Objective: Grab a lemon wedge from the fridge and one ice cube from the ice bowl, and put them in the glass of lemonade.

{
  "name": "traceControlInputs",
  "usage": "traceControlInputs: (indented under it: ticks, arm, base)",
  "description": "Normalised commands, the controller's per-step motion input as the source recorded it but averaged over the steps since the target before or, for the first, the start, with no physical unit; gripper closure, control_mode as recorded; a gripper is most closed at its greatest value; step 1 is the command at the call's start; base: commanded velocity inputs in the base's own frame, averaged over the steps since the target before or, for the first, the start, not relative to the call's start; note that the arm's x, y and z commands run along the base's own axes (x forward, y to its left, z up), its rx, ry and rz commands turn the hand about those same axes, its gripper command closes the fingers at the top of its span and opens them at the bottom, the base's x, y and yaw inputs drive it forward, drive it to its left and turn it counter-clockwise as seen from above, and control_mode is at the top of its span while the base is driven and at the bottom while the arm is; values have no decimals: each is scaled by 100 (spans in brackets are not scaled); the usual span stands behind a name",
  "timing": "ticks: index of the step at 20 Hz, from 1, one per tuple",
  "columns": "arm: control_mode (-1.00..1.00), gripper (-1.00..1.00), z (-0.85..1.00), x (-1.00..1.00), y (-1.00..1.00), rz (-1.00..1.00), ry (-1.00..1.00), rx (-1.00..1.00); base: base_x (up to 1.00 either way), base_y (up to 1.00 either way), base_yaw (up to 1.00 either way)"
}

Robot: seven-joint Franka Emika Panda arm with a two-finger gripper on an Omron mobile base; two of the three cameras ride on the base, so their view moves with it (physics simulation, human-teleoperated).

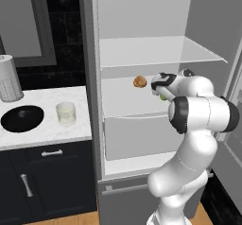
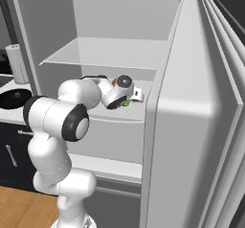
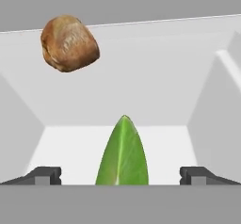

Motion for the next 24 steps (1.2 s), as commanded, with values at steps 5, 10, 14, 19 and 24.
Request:
traceControlInputs:
  ticks: [5,10,14,19,24]
  arm:
    - [-100,-100,-38,0,0,0,0,0]
    - [-100,-100,-9,0,0,0,0,0]
    - [-100,100,0,0,0,0,0,0]
    - [-100,100,0,0,0,0,0,0]
    - [-100,100,0,0,0,0,0,0]
  base:
    - [0,0,0]
    - [0,0,0]
    - [0,0,0]
    - [0,0,0]
    - [0,0,0]
